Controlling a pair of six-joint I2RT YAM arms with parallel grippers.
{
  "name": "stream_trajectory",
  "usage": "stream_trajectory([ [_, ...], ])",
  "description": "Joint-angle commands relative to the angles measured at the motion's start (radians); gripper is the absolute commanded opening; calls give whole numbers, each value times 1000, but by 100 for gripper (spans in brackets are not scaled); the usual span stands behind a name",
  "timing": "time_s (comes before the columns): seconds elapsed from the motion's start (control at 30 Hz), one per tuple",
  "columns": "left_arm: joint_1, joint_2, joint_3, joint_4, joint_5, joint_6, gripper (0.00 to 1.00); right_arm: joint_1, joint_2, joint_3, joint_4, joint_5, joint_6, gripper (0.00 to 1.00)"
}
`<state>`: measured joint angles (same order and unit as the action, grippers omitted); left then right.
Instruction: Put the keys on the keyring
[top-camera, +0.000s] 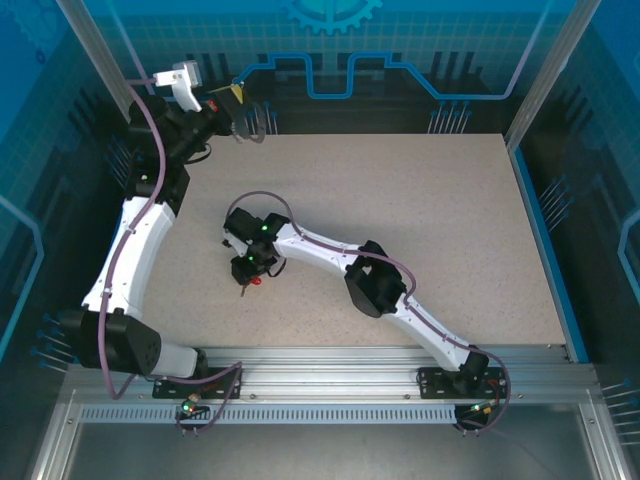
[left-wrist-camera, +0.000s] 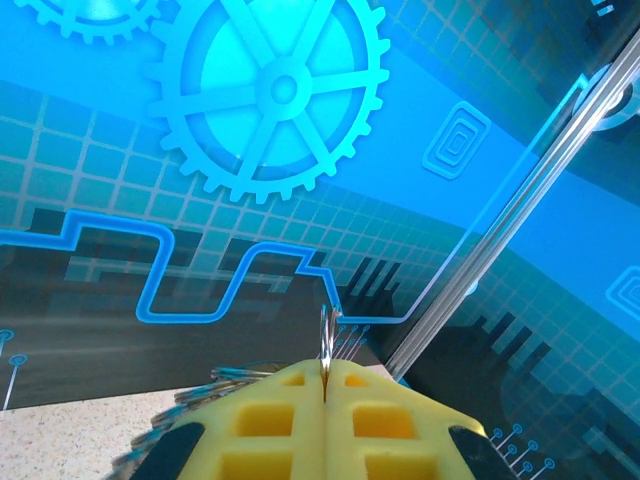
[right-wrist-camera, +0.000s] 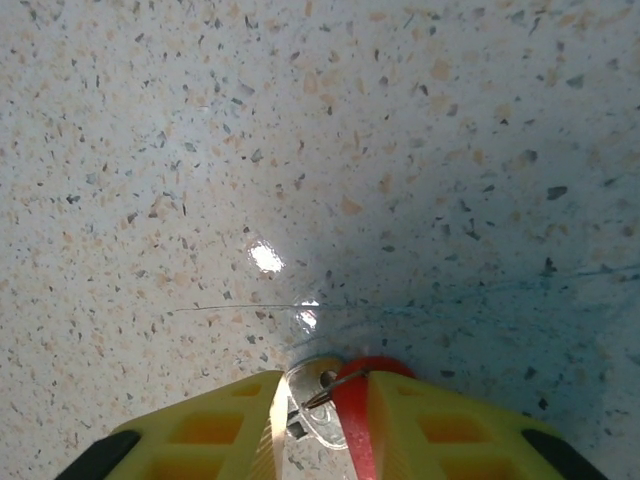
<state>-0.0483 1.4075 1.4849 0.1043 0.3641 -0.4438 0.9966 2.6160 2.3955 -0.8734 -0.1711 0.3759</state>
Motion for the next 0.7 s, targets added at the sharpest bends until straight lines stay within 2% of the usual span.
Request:
stream_trajectory([
  [0.0,10,-21,9,60,21,-17,0,20,36,41,-39,15,-7,25],
  [0.13,11,-22,5,61,27,-22,0,18,32,40,-47,31,-2,17],
  [0.3,11,-34,-6,58,34,-21,0,0,5,27,-48,42,3,0],
  [0.43,11,-39,-11,48,50,-22,0,-30,-81,-62,-9,54,10,0],
  [0.67,10,-44,-15,26,87,-29,0,-152,-355,-372,148,5,40,0],
])
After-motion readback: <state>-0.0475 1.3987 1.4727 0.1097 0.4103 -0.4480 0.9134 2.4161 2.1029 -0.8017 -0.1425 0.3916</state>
